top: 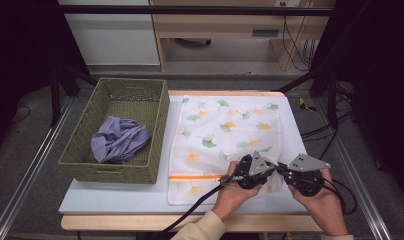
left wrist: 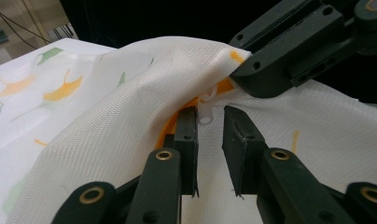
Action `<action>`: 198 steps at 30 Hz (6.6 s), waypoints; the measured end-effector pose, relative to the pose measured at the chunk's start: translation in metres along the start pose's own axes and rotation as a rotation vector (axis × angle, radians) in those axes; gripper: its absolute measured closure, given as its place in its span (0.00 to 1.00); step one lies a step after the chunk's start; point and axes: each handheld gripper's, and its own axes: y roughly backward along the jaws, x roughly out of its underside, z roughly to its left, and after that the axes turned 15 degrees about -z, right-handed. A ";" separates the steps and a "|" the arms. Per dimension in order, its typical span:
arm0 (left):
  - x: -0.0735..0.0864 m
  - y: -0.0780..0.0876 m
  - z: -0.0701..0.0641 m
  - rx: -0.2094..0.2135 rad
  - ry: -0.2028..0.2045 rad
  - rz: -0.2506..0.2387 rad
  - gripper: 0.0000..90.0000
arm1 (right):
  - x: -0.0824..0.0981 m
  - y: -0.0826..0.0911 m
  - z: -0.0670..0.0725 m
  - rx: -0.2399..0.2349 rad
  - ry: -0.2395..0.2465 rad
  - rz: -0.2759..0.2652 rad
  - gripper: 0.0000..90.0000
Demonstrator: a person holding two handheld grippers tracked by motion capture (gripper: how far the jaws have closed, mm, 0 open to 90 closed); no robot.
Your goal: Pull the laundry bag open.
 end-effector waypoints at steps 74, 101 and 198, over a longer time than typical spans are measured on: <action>0.001 -0.003 -0.004 -0.076 0.056 -0.036 0.91 | 0.004 0.001 -0.005 -0.010 -0.085 -0.037 0.94; -0.004 0.000 -0.006 -0.105 0.037 0.048 0.93 | 0.003 0.001 -0.005 0.025 -0.081 -0.033 0.95; 0.001 0.044 0.013 -0.103 -0.018 0.252 0.93 | 0.020 0.003 -0.016 0.049 -0.176 -0.062 0.95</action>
